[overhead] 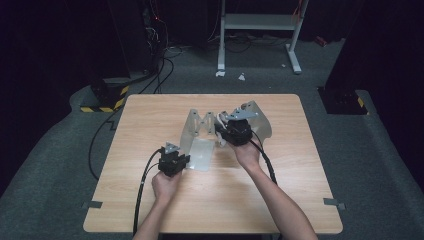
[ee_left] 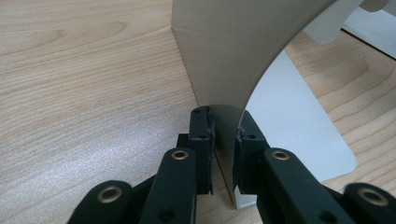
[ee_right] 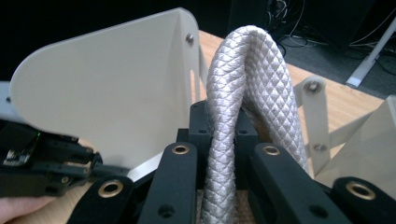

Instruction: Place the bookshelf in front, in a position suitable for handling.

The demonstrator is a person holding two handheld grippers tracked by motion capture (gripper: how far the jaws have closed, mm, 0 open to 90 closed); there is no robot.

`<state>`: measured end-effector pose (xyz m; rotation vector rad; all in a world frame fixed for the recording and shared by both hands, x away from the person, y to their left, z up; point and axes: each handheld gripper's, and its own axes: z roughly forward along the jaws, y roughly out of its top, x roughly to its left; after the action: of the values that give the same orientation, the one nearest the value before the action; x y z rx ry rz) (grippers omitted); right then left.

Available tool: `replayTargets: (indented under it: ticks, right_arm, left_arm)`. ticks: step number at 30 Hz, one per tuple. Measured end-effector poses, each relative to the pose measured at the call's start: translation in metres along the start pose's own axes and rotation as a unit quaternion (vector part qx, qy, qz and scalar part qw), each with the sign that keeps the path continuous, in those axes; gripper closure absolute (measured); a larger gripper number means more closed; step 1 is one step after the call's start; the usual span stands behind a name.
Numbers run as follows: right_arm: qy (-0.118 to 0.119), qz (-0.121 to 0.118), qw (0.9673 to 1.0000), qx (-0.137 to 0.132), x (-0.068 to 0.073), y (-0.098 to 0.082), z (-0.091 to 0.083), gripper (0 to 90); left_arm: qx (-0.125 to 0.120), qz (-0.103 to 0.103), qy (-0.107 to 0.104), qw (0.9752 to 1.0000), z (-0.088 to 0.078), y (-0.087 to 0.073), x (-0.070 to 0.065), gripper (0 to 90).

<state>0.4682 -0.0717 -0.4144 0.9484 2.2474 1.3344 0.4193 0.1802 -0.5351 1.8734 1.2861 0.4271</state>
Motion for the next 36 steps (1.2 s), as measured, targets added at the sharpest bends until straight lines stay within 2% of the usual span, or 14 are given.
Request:
replayTargets:
  ticks: [5, 8, 11, 19, 26, 31, 36]
  right_arm:
    - [0.005, 0.0, 1.0, 0.004, 0.005, -0.014, -0.002, 83.7]
    - [-0.001, -0.01, 0.9999, 0.01, 0.008, -0.02, -0.002, 83.6]
    - [0.003, -0.007, 0.9998, 0.018, 0.01, -0.028, 0.003, 83.6]
    - [0.008, 0.026, 0.9983, 0.051, 0.004, -0.052, 0.027, 83.7]
    - [0.01, 0.05, 0.9952, 0.083, -0.002, -0.069, 0.047, 83.6]
    - [0.009, 0.055, 0.9934, 0.1, -0.003, -0.077, 0.055, 83.6]
    - [0.012, 0.053, 0.9937, 0.098, -0.002, -0.077, 0.052, 83.6]
  left_arm:
    - [0.0, -0.001, 0.0, 1.0, 0.0, 0.0, 0.0, 80.0]
    - [0.0, -0.001, 0.0, 1.0, 0.0, 0.0, 0.0, 80.0]
    - [0.0, 0.0, 0.0, 1.0, 0.0, 0.0, 0.0, 79.9]
    - [0.0, 0.0, 0.0, 1.0, 0.0, 0.0, 0.0, 79.9]
    - [0.0, 0.001, 0.001, 1.0, 0.0, 0.0, 0.0, 79.9]
    - [0.0, 0.0, 0.001, 1.0, 0.0, 0.0, 0.0, 79.8]
    - [0.0, 0.0, 0.0, 1.0, 0.0, 0.0, 0.0, 79.8]
